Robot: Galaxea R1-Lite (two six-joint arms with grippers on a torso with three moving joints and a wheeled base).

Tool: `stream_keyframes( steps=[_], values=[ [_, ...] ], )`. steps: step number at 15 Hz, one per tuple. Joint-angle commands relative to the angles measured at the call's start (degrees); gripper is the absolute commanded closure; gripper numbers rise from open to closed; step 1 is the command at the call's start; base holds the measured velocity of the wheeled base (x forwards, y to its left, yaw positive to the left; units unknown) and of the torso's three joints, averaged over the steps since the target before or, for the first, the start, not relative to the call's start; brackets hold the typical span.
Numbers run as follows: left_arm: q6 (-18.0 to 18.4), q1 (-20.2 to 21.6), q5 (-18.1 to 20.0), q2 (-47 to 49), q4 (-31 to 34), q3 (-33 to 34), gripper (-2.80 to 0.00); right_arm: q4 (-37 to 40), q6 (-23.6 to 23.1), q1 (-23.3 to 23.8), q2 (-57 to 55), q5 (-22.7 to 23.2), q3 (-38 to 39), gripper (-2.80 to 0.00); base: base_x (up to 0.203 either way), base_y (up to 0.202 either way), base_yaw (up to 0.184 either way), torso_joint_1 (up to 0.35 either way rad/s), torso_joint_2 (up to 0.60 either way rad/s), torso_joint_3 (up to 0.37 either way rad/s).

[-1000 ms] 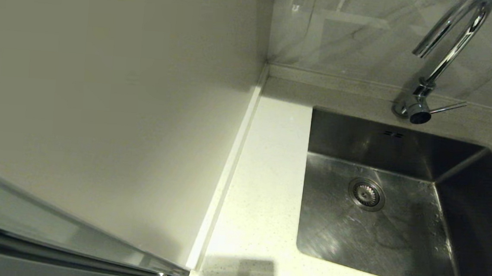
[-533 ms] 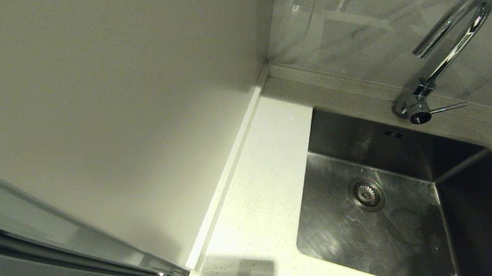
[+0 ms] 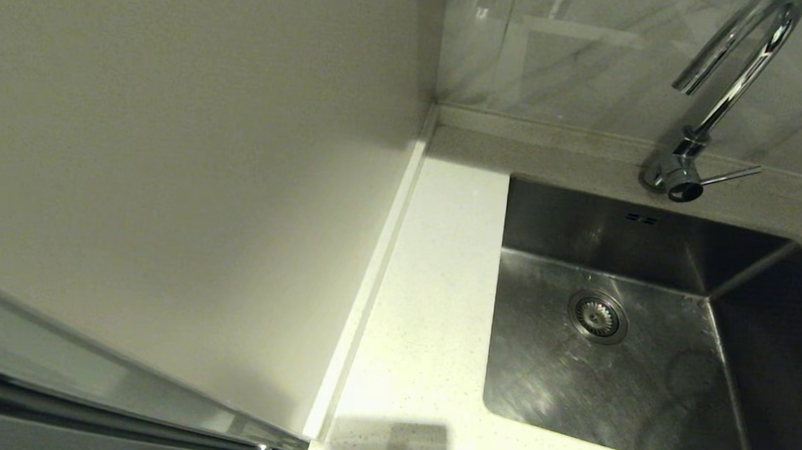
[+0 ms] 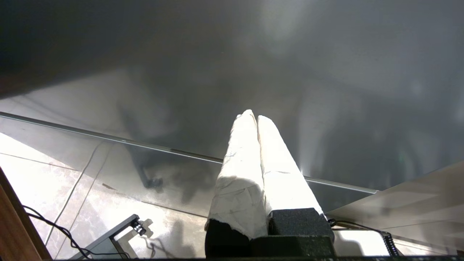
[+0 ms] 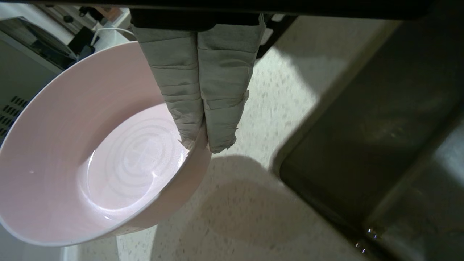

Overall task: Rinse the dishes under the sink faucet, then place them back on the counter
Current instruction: Put a bowl back to the table from the sink

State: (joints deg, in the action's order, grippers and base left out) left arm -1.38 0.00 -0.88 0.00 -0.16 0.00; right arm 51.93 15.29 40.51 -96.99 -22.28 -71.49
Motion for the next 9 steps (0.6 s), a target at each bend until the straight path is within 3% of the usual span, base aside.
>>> stream_keyframes(
  steps=[1,9],
  values=[
    [0.0,0.0,0.0,-0.2,0.0,0.0,0.00,-2.3,0.2,1.4,-2.2,-0.1,1.7,0.00,0.000,0.000,0.000,0.000,0.00,0.000],
    [0.0,0.0,0.0,-0.2,0.0,0.0,0.00,-7.3,0.3,3.5,-6.3,0.4,0.6,0.00,0.000,0.000,0.000,0.000,0.00,0.000]
  ],
)
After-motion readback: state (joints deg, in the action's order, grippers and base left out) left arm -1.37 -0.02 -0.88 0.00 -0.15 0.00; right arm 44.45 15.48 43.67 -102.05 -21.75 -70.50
